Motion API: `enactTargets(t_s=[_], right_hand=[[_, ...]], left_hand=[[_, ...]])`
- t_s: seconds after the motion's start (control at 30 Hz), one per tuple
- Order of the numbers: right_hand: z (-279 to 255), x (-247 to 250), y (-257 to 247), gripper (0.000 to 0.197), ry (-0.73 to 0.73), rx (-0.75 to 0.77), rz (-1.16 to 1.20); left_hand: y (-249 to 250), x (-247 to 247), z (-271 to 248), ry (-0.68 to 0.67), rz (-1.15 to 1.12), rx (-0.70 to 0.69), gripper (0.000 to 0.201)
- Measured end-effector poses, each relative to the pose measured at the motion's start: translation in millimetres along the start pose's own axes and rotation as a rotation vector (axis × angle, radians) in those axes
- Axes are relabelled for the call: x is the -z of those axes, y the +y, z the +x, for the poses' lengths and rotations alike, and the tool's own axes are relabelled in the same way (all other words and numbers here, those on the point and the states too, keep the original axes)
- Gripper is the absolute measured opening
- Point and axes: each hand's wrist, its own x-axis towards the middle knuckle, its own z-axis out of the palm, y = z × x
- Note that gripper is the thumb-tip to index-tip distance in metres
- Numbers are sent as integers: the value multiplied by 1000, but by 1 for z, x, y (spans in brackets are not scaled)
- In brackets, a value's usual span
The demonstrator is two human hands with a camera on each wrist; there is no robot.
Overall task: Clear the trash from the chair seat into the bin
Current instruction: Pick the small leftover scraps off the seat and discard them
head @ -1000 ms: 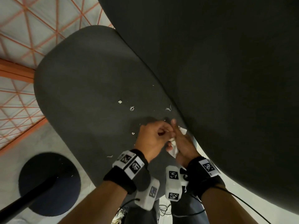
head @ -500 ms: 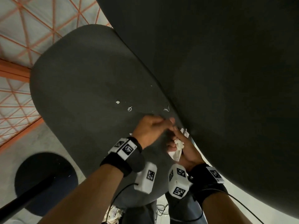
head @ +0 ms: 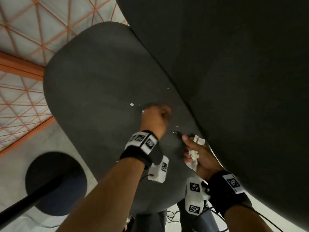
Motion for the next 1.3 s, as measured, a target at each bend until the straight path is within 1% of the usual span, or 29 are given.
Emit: enactTargets(t_s=[0.1, 0.13, 0.17, 0.2, 0.27, 0.33, 0.4, 0.47, 0.57, 0.63, 0.73, 0.8, 0.87, 0.93, 0.97, 1.03, 1.1, 1.13, 1.17, 1.23, 1.3], right_hand=[[2, -12, 0, 32, 20, -19, -33], [3, -16, 1, 33, 23, -19, -37], [4, -22, 1, 33, 34, -21, -42], [5, -27, 1, 32, 36, -20, -45], [7, -35, 2, 29, 34, -19, -58], [8, -40, 1, 28, 25, -11, -80], [9, -43, -1, 31, 26, 3, -105], [9, -46, -3, 34, 38, 10, -117], [8, -45, -5, 35, 75, 10, -126], [7, -44, -6, 32, 91, 21, -134], [4, -42, -7, 27, 103, 38, -145], [2, -41, -7, 27, 113, 39, -141], [1, -41, -6, 22, 110, 49, -128], [-1, -43, -5, 14, 127, 65, -147], [0, -44, -4, 15, 142, 76, -163], [1, -45, -1, 25, 149, 99, -178], [3, -49, 0, 39, 134, 102, -179], [2, -51, 0, 43, 123, 93, -183], [2, -52, 1, 44, 117, 83, -214], [0, -56, 4, 44, 116, 88, -309], [-3, -54, 6, 39, 74, 86, -295]], left_hand=[[-41, 40, -6, 259, -4, 127, 21], [-50, 51, -5, 310, 8, 171, 19], [-57, 58, -2, 316, 26, 195, 18], [-60, 62, 1, 277, 58, 207, 18], [-60, 63, 6, 151, 145, 206, 21], [-60, 64, 11, 92, 207, 174, 17], [-62, 64, 10, 66, 190, 164, 13], [-60, 61, 4, 46, 137, 149, 14], [-51, 47, -4, 83, 96, 56, 14], [-46, 39, -4, 93, 149, 25, 11], [-41, 30, -2, 49, 288, -15, 11], [-40, 31, 1, 10, 333, -48, 12], [-40, 36, 5, -28, 282, -24, 10], [-37, 41, 4, -71, 138, 67, 10], [-33, 42, -2, -97, 45, 108, 10], [-21, 41, -24, -180, -114, 121, 12], [-5, 35, -53, -283, -196, 71, 13], [1, 30, -66, -311, -216, 53, 12], [5, 23, -76, -318, -224, 53, 12], [3, 9, -84, -302, -227, 96, 10], [0, 0, -85, -262, -252, 129, 7]])
